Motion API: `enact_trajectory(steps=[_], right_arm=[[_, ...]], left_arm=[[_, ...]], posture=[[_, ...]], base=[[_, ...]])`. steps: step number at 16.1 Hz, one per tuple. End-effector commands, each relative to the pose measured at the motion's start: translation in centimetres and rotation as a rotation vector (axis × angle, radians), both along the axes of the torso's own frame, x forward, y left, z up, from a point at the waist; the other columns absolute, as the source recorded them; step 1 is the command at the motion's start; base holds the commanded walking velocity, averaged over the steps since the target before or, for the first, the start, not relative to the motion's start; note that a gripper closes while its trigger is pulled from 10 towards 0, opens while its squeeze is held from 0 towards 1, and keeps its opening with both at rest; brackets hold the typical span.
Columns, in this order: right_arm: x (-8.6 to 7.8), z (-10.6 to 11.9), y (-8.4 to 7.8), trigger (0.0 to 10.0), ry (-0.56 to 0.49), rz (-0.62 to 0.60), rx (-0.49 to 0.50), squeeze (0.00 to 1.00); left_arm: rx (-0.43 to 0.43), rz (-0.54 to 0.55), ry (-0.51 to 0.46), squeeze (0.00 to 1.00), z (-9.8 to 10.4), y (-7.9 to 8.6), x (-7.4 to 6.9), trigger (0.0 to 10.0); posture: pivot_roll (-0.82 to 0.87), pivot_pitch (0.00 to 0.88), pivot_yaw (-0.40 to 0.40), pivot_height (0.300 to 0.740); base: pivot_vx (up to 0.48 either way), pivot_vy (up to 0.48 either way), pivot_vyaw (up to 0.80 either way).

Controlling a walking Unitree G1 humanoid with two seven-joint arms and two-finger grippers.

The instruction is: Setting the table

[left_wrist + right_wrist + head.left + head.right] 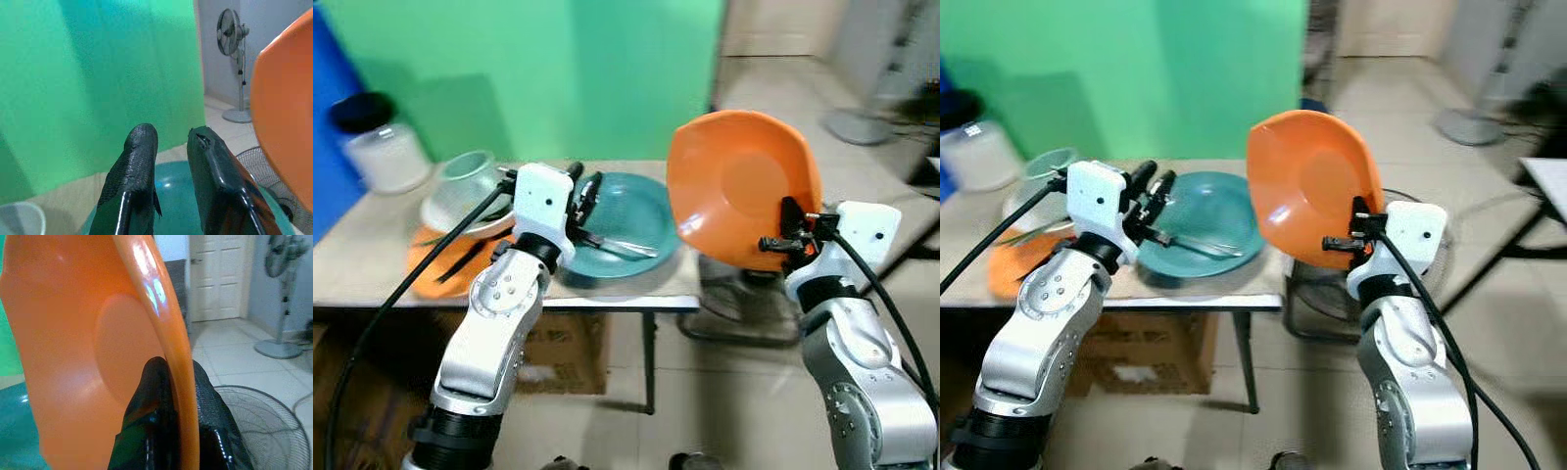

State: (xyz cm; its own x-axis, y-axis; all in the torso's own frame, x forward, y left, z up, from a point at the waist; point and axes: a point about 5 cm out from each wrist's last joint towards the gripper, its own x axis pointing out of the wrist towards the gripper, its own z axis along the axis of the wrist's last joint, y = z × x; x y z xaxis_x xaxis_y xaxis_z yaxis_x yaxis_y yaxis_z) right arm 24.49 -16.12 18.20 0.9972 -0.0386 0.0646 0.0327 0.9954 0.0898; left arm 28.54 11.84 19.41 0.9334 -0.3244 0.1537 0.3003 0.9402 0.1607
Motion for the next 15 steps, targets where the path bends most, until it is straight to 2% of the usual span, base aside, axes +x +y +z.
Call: enact_trajectory(steps=[1, 6, 9, 15], right_arm=[[-0.2, 0.9, 0.0, 10.0, -0.053, 0.006, 0.016, 0.00], [0.0, 0.2, 0.7, 10.0, 0.008, 0.050, 0.035, 0.00], [0.2, -0.1, 0.9, 10.0, 0.035, 0.063, 0.030, 0.00], [0.5, -0.1, 1.1, 10.0, 0.062, 0.089, 0.022, 0.00]], left_arm=[[0.017, 0.028, -0.015, 0.00, 0.2, 0.6, 0.2, 10.0], [-0.018, -0.014, 0.041, 0.00, -0.3, 0.9, 0.0, 10.0], [0.002, -0.013, 0.045, 0.00, -0.5, 1.1, 0.0, 10.0], [-0.018, 0.052, 0.046, 0.00, -0.6, 2.2, 0.0, 10.0]], posture=[[0.00, 0.007, 0.073, 0.740], [0.01, 0.010, 0.071, 0.740], [0.01, 0.015, 0.070, 0.740], [0.01, 0.023, 0.061, 0.740]], base=[[0.000, 0.000, -0.80], [0.000, 0.000, -0.80], [0.000, 0.000, -0.80], [0.000, 0.000, -0.80]])
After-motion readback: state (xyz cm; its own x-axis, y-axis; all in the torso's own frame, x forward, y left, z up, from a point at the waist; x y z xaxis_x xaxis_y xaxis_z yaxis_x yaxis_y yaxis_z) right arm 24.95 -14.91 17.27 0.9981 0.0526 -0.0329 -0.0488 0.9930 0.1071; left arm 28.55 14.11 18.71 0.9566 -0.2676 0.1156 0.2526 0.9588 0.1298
